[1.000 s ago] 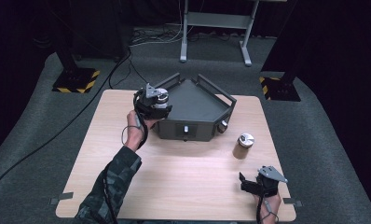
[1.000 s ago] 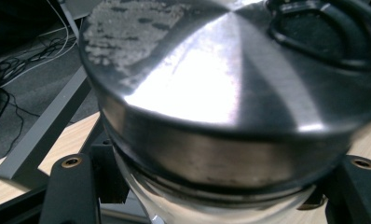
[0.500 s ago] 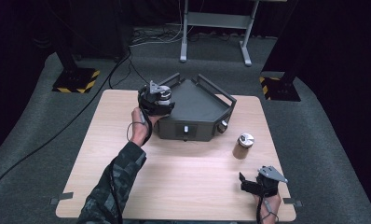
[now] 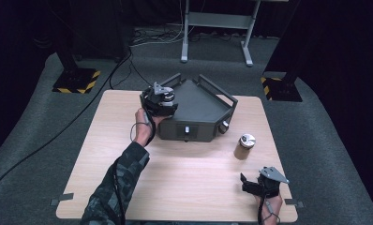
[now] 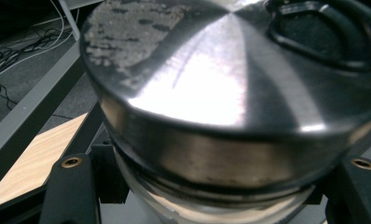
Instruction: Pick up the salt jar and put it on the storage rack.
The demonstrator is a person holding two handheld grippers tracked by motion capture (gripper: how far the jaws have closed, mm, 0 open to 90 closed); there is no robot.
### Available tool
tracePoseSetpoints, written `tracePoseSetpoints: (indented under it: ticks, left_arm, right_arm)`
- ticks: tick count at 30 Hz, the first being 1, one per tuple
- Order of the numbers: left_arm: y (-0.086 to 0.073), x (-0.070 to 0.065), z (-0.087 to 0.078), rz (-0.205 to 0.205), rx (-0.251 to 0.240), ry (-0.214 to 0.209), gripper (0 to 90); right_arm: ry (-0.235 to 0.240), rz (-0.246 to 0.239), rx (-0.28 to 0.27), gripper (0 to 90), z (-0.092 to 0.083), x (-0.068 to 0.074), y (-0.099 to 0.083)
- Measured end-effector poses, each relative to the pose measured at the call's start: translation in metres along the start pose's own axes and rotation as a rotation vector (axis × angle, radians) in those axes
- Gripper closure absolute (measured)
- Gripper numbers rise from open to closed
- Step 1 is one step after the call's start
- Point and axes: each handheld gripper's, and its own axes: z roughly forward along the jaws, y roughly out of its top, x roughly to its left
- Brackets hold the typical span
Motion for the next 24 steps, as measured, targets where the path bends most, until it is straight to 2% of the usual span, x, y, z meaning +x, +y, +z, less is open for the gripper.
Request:
tracePoseSetpoints:
  ticks: [9, 24]
  left_arm:
    - [-0.0010, 0.0016, 0.0052, -0.004, 0.021, -0.005, 31.3]
    - [-0.0085, 0.0026, 0.0054, -0.017, -0.006, -0.007, 31.3]
  right_arm:
    - [-0.002, -0.001, 0.001, 0.0, 0.0001, 0.0005, 0.0001]
    - [-0.002, -0.003, 0.001, 0.0, 0.0001, 0.0006, 0.0001]
